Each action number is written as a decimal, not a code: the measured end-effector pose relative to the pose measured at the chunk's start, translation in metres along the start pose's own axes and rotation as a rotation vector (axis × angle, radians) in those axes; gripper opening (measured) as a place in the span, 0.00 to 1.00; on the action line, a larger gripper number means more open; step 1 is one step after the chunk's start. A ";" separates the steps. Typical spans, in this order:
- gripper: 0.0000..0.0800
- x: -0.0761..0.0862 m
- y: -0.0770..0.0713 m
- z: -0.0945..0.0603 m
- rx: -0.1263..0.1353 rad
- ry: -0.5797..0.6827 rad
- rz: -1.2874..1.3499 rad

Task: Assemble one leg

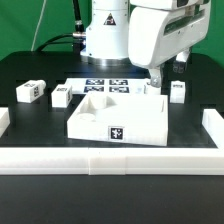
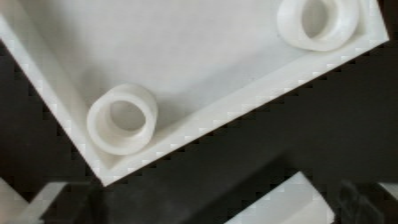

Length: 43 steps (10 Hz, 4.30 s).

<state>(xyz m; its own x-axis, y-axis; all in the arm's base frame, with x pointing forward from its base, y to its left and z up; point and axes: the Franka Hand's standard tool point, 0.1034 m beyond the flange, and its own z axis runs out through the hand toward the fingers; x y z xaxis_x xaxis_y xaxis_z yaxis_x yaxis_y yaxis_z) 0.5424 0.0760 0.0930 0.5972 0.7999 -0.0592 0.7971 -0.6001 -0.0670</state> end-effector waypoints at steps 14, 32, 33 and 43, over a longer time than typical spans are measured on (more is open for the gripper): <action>0.81 -0.065 -0.018 0.036 -0.040 0.039 -0.432; 0.07 -0.092 -0.052 0.095 -0.052 0.078 -0.445; 0.07 -0.092 -0.052 0.095 -0.052 0.078 -0.445; 0.07 -0.069 -0.045 0.093 -0.064 0.072 -0.591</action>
Offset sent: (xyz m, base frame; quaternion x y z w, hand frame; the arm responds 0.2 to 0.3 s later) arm 0.0000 0.0000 0.0000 0.0000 0.0000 0.0000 1.0000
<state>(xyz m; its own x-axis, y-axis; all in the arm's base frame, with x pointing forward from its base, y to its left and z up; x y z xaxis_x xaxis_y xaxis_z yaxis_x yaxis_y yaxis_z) 0.4574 0.0475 0.0077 0.0534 0.9979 0.0377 0.9986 -0.0531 -0.0080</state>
